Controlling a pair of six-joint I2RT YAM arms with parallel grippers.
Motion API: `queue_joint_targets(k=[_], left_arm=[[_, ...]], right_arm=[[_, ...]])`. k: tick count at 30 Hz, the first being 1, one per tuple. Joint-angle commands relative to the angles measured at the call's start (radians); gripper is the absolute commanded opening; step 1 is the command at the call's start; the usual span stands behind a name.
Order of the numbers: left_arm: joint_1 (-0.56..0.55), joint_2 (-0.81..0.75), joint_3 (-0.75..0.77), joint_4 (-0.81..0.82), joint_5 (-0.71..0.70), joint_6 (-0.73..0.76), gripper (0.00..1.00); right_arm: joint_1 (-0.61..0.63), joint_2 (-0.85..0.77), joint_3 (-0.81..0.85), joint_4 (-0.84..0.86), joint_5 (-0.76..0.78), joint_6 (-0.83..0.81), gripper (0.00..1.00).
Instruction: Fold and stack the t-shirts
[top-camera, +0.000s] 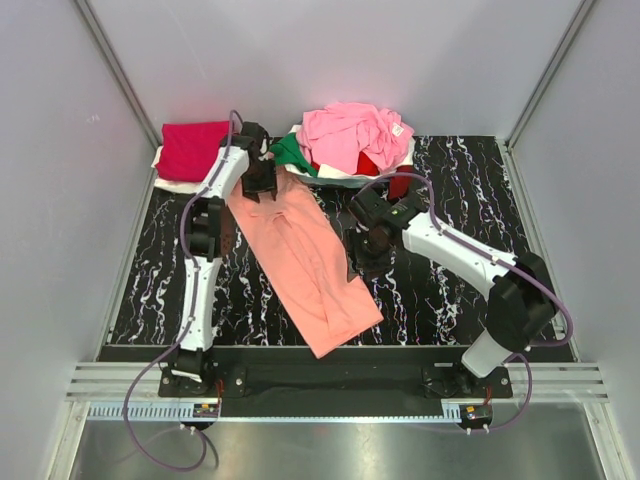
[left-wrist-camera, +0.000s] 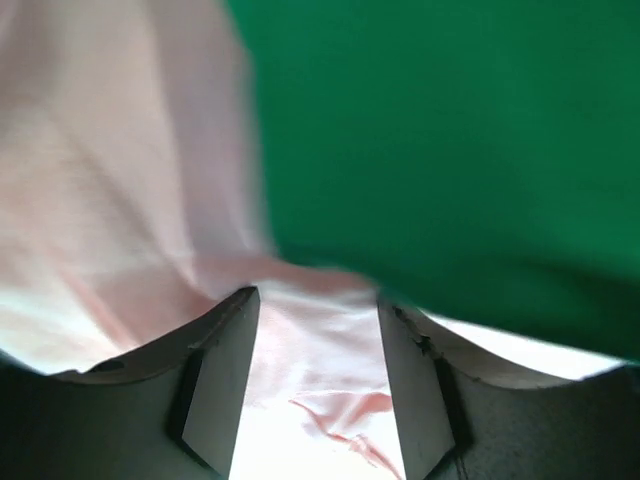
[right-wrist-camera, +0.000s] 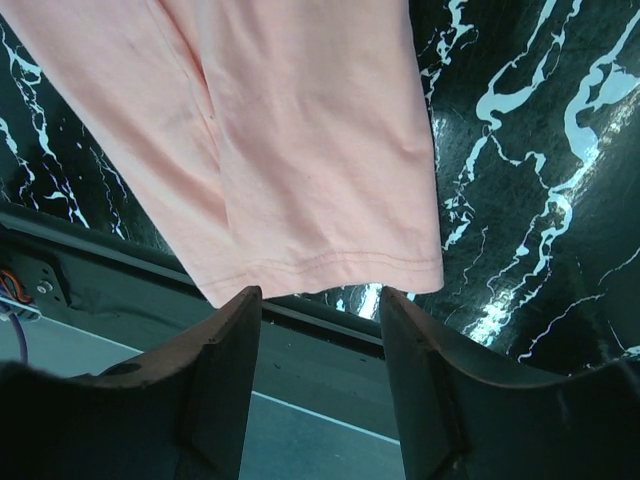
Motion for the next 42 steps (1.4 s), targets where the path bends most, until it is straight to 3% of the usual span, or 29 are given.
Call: queue_joint_targets(k=[1, 4, 5, 6, 10, 14, 16, 20, 22, 29, 36, 42], left_arm=[[0.043, -0.181, -0.176, 0.002, -0.040, 0.026, 0.57], [0.019, -0.401, -0.418, 0.067, -0.061, 0.026, 0.59], [0.011, -0.465, -0.483, 0.108, -0.060, 0.024, 0.70], [0.004, -0.528, -0.599, 0.122, -0.060, 0.019, 0.73], [-0.048, -0.873, -0.830, 0.153, -0.098, 0.001, 0.84], [-0.139, -1.141, -1.100, 0.193, -0.069, -0.091, 0.84], [-0.217, -1.285, -1.288, 0.249, 0.009, -0.157, 0.81], [-0.389, -1.491, -1.638, 0.409, 0.118, -0.440, 0.77], [-0.503, -1.586, -1.710, 0.478, 0.128, -0.534, 0.75], [-0.731, -1.665, -1.904, 0.696, 0.071, -0.809, 0.72], [-0.854, -1.478, -1.889, 0.769, 0.014, -0.880, 0.72], [-0.915, -1.384, -1.850, 0.719, -0.009, -0.922, 0.72]], right_arm=[[-0.014, -0.010, -0.027, 0.041, -0.007, -0.032, 0.58], [-0.043, -0.016, -0.105, 0.098, -0.041, -0.025, 0.58], [-0.049, -0.015, -0.122, 0.110, -0.046, -0.027, 0.58], [-0.058, -0.015, -0.151, 0.119, -0.050, -0.027, 0.58], [-0.085, -0.010, -0.216, 0.181, -0.070, -0.028, 0.58], [-0.120, -0.002, -0.257, 0.215, -0.085, -0.035, 0.58], [-0.135, 0.004, -0.271, 0.224, -0.096, -0.041, 0.57], [-0.141, -0.002, -0.309, 0.225, -0.110, -0.033, 0.55], [-0.141, -0.022, -0.363, 0.244, -0.119, -0.016, 0.54], [-0.143, -0.071, -0.489, 0.311, -0.170, 0.016, 0.51], [-0.143, -0.074, -0.504, 0.322, -0.176, 0.025, 0.47], [-0.143, -0.059, -0.495, 0.327, -0.176, 0.013, 0.40]])
